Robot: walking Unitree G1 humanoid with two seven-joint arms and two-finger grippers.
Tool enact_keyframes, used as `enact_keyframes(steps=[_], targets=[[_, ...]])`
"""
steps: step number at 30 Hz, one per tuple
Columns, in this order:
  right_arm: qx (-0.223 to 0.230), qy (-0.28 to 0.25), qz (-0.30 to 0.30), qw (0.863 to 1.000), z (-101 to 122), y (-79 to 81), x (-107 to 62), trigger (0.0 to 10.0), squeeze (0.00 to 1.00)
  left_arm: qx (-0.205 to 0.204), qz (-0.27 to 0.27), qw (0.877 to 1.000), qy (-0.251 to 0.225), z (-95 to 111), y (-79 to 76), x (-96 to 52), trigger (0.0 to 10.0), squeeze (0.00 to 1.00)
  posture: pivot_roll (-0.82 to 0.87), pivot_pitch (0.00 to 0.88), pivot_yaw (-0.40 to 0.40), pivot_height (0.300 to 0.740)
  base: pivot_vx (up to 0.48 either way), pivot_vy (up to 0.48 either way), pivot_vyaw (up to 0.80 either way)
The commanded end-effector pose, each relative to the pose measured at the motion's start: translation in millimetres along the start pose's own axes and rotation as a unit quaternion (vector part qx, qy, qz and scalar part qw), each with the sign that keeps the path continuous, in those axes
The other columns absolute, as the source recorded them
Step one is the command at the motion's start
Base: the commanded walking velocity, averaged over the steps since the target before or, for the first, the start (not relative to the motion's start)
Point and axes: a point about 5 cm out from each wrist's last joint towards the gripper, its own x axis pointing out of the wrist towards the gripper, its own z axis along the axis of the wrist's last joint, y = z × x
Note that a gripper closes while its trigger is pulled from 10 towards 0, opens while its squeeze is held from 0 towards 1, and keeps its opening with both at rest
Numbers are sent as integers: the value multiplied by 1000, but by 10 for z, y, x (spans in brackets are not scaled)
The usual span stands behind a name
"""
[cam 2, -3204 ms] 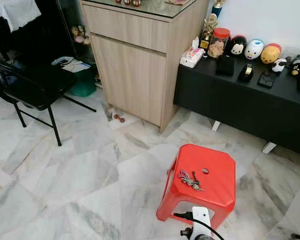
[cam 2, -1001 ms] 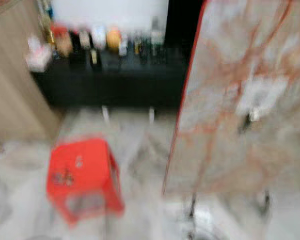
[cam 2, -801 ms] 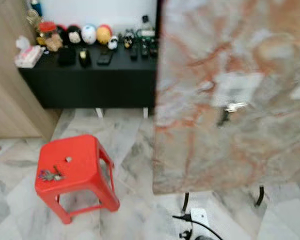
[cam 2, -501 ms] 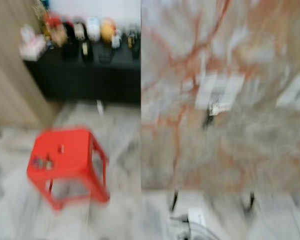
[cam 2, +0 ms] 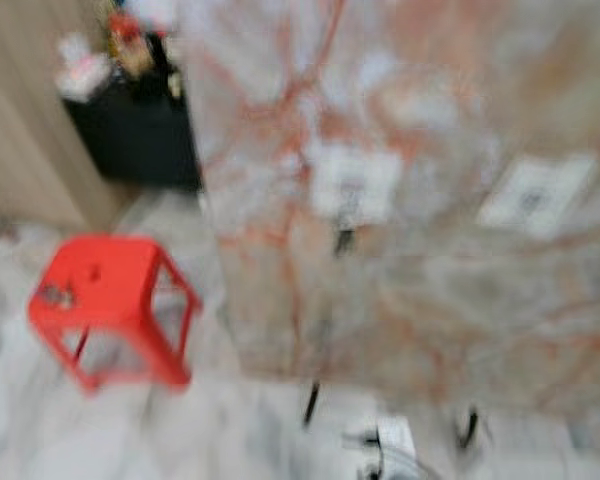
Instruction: Hang keys on a hook
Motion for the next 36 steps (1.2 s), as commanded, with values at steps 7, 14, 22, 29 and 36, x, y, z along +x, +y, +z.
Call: enact_keyframes(steps=[7, 14, 22, 29, 36], targets=[[12, 0, -13, 1000, -27, -65, -11, 10000, 0, 4, -5, 1000, -1, -3, -66, 6, 10000, 0, -5, 62, -28, 740, 0, -480, 0], [20, -3, -16, 1000, -19, -72, -12, 10000, 0, 4, -5, 1000, -4, 24, -86, 11, 10000, 0, -7, 75, -35, 740, 0, -480, 0], [23, 1, -13, 1000, -19, -70, -12, 10000, 0, 5, -10, 1000, -12, 84, -147, 21, 10000, 0, -10, 94, -38, 740, 0, -480, -206], [27, -8, -12, 1000, 0, -68, -11, 10000, 0, 12, -1, 1000, -26, 179, -160, 28, 10000, 0, -11, 99, -37, 740, 0, -480, -444], [27, -9, -11, 1000, 2, -70, -12, 10000, 0, 20, 30, 998, -48, 298, -19, 20, 10000, 0, -13, 100, -39, 740, 0, -362, 0]])
